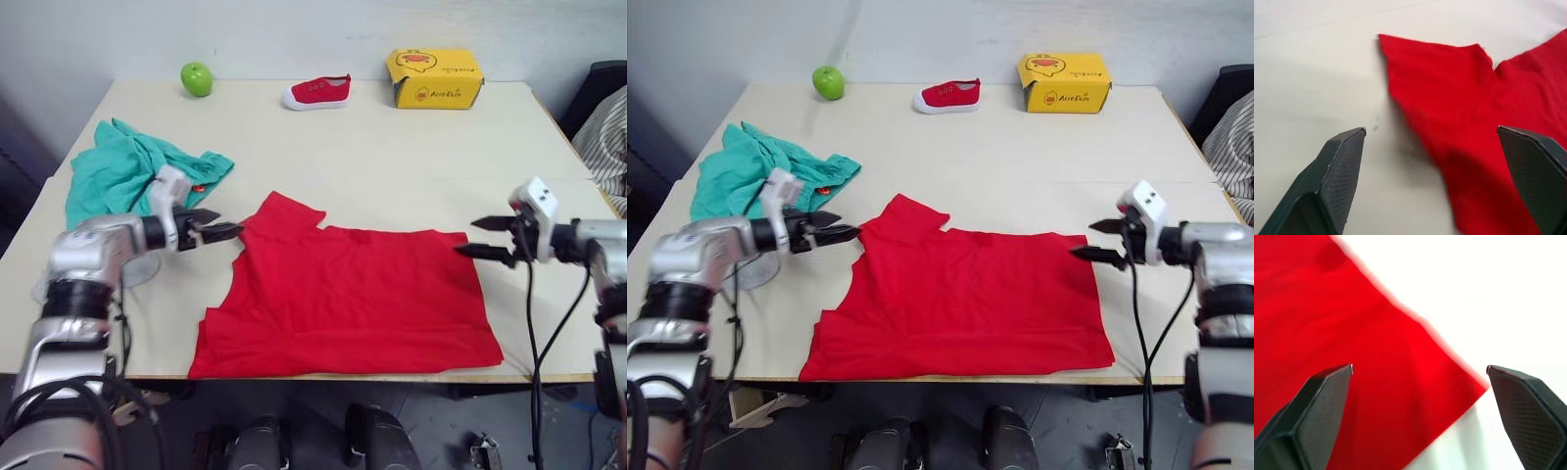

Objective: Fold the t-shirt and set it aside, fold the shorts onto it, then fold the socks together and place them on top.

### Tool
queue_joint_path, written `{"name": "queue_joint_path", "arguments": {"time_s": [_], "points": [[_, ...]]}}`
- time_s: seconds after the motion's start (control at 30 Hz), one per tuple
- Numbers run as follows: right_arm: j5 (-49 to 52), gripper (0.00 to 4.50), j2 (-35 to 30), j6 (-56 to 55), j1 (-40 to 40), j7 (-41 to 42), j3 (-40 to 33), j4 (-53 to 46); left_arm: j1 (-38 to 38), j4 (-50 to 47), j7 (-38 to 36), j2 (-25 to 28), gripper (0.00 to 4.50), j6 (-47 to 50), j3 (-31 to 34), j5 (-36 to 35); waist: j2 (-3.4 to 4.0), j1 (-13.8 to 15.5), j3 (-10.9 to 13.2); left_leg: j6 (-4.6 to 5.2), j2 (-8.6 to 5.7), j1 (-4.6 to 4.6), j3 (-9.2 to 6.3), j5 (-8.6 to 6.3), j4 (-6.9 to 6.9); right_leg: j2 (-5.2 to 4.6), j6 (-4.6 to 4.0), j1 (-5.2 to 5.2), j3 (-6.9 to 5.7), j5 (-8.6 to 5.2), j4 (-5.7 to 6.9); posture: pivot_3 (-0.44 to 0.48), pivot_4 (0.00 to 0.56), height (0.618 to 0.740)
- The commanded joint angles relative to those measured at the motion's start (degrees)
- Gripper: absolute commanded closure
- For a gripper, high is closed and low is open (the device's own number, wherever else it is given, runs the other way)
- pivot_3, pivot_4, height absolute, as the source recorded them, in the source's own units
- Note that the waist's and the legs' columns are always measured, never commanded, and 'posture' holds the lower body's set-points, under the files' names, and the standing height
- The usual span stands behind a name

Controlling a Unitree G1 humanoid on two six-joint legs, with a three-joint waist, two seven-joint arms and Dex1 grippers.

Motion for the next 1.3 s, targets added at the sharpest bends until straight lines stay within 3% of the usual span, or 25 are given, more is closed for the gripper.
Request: {"name": "queue_joint_path", "arguments": {"time_s": [0.03, 0.13, 0.4, 0.43, 0.53, 0.87, 1.17, 1.3], "points": [[-4.10, 0.04, 0.41, -1.85, -4.26, -4.43, 0.06, 7.73, -3.42, 6.65, -0.68, -0.62, 0.00, -2.68, -0.88, 4.03, 0.00, -0.46, 0.00, -0.01, 0.00, -0.04, 0.02, 0.01, -0.05, 0.01, -0.01, -0.07, 0.00, -0.01, 0.00, 0.000, 0.150, 0.740], [-6.77, 0.04, 2.23, -2.11, -7.57, -9.81, -0.27, 11.93, -6.89, 12.52, -0.74, -2.81, 0.00, -4.05, -1.33, 6.47, 0.00, -0.97, 0.00, -0.02, -0.01, -0.11, 0.03, 0.01, -0.06, -0.01, -0.01, -0.14, 0.01, -0.01, 0.03, 0.000, 0.150, 0.740], [-10.42, 0.04, 6.23, -2.82, -9.41, -9.31, -0.95, 14.89, -12.28, 22.53, -2.17, -4.72, 0.00, -9.83, -0.74, 11.16, 0.00, -1.55, 0.00, -0.07, -0.01, 0.01, 0.13, 0.10, 0.00, 0.00, 0.03, -0.15, 0.25, 0.01, 0.21, 0.000, 0.150, 0.740], [-10.90, 0.21, 6.49, -2.34, -9.39, -9.12, -0.74, 15.02, -12.50, 22.96, -2.39, -4.64, 0.00, -10.08, -0.70, 11.55, 0.00, -1.68, 0.00, -0.07, -0.01, 0.01, 0.14, 0.10, 0.00, 0.00, 0.03, -0.15, 0.26, 0.01, 0.22, 0.000, 0.150, 0.740], [-12.25, 0.90, 6.71, -2.44, -8.90, -8.06, -0.04, 15.27, -12.94, 23.67, -3.31, -4.42, 0.00, -10.63, -0.59, 12.50, 0.00, -2.27, 0.00, -0.07, -0.01, 0.03, 0.15, 0.10, 0.00, 0.00, 0.03, -0.15, 0.28, 0.01, 0.25, 0.000, 0.150, 0.740], [-11.39, 4.44, 8.25, -4.86, -9.10, -4.50, -2.65, 14.64, -13.88, 27.20, -1.05, -5.10, 0.00, -12.25, 0.33, 15.30, 0.00, -2.52, 0.00, -0.06, 0.00, 0.10, 0.15, 0.10, 0.00, 0.01, 0.03, -0.15, 0.37, 0.01, 0.32, 0.000, 0.150, 0.740], [-10.95, 4.48, 7.62, -6.27, -6.89, -2.59, -4.06, 13.66, -17.42, 32.72, 2.21, -11.33, 0.00, -16.28, -1.40, 19.72, -0.01, -2.10, -0.01, -0.01, -0.02, 0.17, 0.22, 0.13, 0.01, -0.08, 0.03, -0.15, 0.50, 0.01, 0.40, 0.000, 0.150, 0.740], [-10.63, 4.50, 7.45, -6.53, -5.47, -0.94, -4.61, 12.88, -17.79, 33.62, 3.49, -14.33, 0.91, -18.86, -0.94, 20.54, -0.01, -1.70, -0.02, -0.01, -0.01, 0.18, 0.26, 0.13, 0.02, -0.09, 0.04, -0.15, 0.52, 0.02, 0.41, 0.000, 0.150, 0.740]]}}
